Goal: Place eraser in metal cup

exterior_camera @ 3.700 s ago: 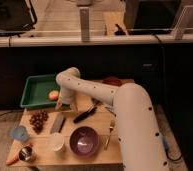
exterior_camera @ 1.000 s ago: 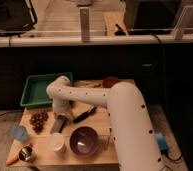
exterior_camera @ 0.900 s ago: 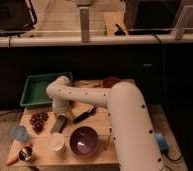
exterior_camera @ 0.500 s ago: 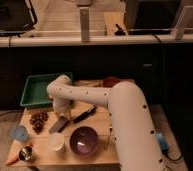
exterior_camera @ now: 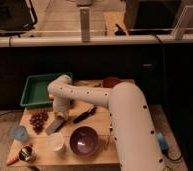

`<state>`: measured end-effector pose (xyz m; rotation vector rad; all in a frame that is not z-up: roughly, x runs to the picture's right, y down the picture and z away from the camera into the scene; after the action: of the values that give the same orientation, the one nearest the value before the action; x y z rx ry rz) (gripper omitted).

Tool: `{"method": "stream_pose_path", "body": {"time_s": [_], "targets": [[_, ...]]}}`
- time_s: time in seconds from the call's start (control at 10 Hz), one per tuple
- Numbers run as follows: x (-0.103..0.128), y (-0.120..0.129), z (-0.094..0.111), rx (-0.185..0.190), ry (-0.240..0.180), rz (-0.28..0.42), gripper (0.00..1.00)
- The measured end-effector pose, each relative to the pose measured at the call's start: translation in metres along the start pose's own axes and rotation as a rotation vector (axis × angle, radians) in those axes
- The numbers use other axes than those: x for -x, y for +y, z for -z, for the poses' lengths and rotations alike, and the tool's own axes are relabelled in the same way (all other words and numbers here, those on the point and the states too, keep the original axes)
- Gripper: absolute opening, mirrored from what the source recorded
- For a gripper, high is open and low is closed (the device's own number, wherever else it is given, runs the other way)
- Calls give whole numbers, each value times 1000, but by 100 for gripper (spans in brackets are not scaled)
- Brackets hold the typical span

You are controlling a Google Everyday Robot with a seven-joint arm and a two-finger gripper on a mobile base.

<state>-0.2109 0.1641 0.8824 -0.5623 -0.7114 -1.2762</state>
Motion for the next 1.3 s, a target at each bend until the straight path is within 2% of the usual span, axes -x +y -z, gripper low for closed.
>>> {"method": "stream_pose_path", "body": {"time_s": [0.1, 0.5, 1.0, 1.2, 1.3], "targets": [[0, 1, 0, 1, 0, -1, 38], [-1, 2, 1, 4, 0, -1, 2], [-1, 1, 3, 2, -2, 8, 0], [2, -7, 25, -4, -30, 42, 0], [5, -15, 43, -11, -46, 66, 0]]}}
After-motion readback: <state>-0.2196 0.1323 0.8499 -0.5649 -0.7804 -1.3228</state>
